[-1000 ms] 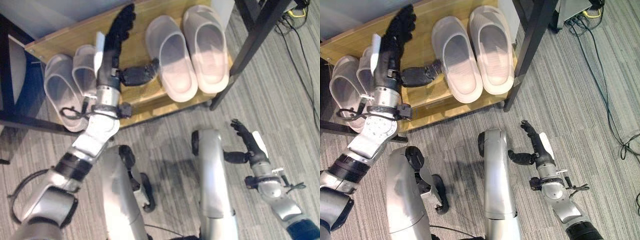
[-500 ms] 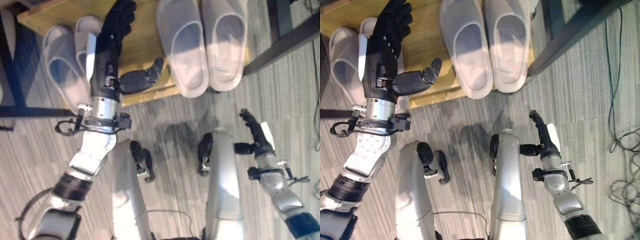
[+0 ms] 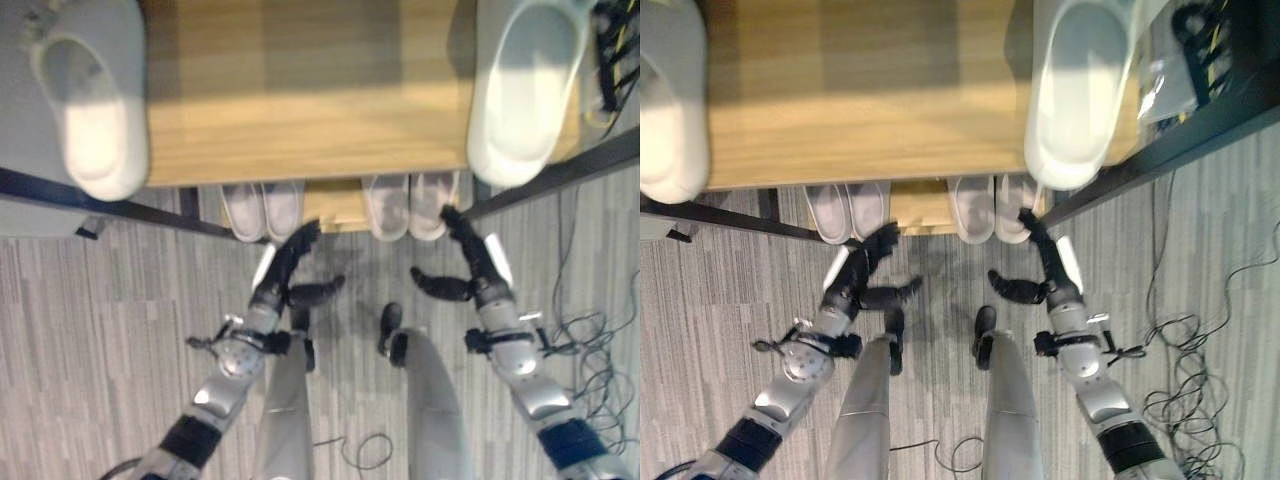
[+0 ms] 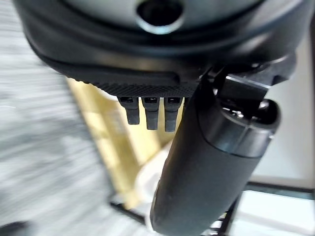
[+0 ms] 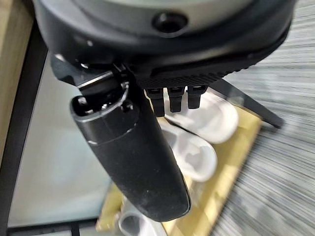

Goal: Arrange the slippers neatly on the shoe rack.

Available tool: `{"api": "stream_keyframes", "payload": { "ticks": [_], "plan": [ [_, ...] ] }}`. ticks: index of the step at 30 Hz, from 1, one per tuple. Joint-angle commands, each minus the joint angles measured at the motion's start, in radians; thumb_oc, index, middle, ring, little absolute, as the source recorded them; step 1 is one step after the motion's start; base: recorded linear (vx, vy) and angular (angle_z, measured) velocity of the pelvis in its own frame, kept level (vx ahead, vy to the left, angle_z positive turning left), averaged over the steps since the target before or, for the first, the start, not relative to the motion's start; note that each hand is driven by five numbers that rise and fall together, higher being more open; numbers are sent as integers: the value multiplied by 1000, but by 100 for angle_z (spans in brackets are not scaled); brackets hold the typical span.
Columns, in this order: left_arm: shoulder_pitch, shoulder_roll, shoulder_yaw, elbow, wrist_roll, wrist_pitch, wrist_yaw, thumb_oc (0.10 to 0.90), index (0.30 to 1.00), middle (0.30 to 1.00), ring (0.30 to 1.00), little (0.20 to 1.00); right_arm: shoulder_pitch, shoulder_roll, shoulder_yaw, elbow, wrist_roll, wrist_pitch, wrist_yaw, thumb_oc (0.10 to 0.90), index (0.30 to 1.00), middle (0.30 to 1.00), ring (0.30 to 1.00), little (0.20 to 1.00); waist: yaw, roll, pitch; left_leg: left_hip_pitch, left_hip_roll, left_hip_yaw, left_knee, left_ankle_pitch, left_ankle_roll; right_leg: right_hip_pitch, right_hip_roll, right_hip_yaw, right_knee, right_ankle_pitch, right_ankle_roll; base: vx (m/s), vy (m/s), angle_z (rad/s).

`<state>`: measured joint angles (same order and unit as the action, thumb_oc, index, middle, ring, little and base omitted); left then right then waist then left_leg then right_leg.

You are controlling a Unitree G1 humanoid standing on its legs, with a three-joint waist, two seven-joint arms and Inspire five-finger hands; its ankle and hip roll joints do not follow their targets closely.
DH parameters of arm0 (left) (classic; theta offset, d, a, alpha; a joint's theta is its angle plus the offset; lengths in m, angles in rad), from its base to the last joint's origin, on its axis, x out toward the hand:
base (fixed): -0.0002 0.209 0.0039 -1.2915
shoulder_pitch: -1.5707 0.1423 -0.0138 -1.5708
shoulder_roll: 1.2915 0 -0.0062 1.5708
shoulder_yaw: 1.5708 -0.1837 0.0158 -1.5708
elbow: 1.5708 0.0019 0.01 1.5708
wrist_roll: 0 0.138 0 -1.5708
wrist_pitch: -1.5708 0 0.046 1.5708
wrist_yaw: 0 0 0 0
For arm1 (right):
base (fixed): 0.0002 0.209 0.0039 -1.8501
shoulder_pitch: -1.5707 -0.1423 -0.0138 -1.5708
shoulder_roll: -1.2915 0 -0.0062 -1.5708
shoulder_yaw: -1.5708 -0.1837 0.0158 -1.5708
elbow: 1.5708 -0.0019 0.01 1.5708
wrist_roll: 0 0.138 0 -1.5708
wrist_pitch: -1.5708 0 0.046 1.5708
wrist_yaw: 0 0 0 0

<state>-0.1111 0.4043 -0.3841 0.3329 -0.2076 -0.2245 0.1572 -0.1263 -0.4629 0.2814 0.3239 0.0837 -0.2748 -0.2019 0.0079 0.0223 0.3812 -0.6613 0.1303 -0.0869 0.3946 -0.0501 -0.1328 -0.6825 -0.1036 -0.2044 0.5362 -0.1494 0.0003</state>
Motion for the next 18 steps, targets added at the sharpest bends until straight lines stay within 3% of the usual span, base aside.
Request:
{"api": "stream_keyframes", "payload": {
  "ticks": [1, 5, 6, 9, 18],
  "plan": [
    [31, 11, -15, 4, 99, -62, -9, 800, 900, 900, 900, 900, 85, -22, 5, -31, 23, -52, 31, 800, 900, 900, 900, 900, 15, 11, -142, 149, 8, 13, -287, 187, 7, 187, 7, -50, -185, 19, 80, 219, -60, 4],
    [108, -29, -3, 163, 193, -37, 6, 800, 900, 900, 900, 900, 144, 17, 39, 40, 18, -37, 74, 800, 900, 900, 900, 900, 23, 7, -204, 348, 14, 36, -441, 234, -13, 409, 46, -66, -361, 52, 85, 208, -38, -2],
    [109, -30, -3, 165, 194, -38, 7, 800, 900, 900, 900, 900, 145, 17, 40, 41, 18, -38, 74, 800, 900, 900, 900, 900, 22, 8, -196, 365, 16, 37, -450, 237, -14, 426, 49, -66, -372, 56, 85, 159, -29, -3],
    [147, -64, 16, 298, 248, -24, 24, 800, 900, 900, 900, 900, 166, 43, 58, 57, 14, -37, 110, 800, 900, 900, 900, 900, 28, 4, -247, 445, 2, 45, -482, 243, -25, 545, 65, -68, -463, 71, 89, 146, -27, 7],
    [171, -121, 27, 490, 314, -10, 12, 800, 900, 900, 900, 900, 158, 71, 147, -21, 44, -40, 205, 800, 900, 900, 900, 900, 40, -1, -311, 539, -15, 58, -482, 226, -36, 706, 72, -69, -576, 84, 92, 81, 3, 7]
  ]
}}
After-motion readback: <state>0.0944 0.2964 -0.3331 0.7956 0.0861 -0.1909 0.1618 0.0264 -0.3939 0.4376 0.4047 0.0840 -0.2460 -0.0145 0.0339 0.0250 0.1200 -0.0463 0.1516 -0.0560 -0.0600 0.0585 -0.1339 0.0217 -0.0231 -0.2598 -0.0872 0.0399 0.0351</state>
